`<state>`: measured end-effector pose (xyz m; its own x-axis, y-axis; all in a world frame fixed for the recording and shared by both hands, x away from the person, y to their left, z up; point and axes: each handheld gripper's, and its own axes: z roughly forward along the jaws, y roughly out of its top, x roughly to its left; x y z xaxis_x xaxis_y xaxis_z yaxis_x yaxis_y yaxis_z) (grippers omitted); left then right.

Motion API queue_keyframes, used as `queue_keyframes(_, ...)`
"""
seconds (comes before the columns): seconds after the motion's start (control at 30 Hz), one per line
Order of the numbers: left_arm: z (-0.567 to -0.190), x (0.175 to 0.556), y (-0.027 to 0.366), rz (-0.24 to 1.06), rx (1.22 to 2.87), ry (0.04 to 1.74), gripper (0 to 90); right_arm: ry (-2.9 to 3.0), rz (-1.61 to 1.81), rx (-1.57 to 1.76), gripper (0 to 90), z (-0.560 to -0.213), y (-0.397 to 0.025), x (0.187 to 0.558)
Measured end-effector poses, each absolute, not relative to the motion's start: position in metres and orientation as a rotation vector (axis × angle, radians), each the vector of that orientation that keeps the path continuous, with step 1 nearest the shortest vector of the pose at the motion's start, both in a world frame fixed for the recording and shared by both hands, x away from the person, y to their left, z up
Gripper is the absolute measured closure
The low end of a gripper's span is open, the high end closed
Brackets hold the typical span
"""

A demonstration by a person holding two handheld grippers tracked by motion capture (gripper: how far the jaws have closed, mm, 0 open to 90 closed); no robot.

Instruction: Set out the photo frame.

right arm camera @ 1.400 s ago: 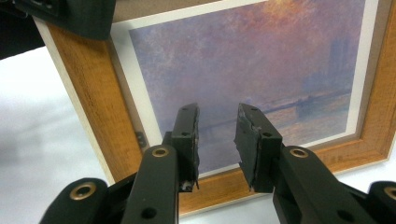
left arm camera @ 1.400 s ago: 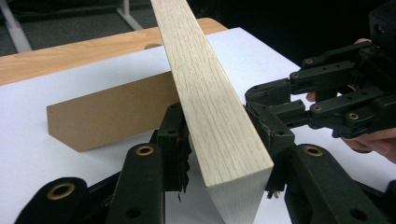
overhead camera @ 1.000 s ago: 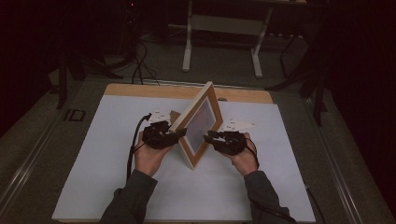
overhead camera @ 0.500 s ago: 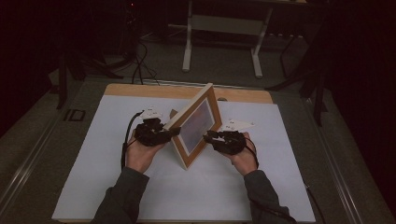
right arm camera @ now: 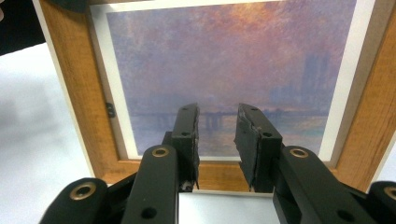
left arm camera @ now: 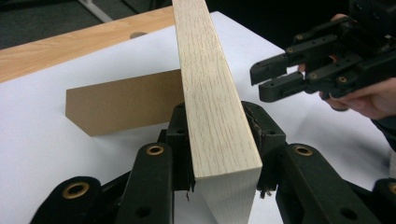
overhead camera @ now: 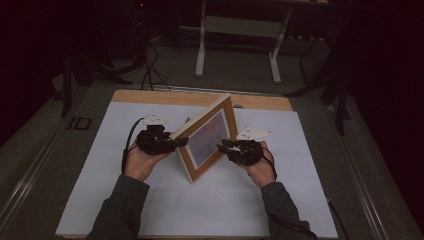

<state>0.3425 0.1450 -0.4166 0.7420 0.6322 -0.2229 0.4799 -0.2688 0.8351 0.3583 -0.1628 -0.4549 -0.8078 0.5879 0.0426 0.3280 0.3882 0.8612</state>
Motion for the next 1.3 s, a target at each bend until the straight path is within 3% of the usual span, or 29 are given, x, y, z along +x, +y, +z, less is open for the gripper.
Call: queue_keyframes(1.3,-0.416,0.366,0.178,0.016,1.983,0.683,69.6,2.313,1.304,0.829,64.6,-0.446,-0.169,0.367)
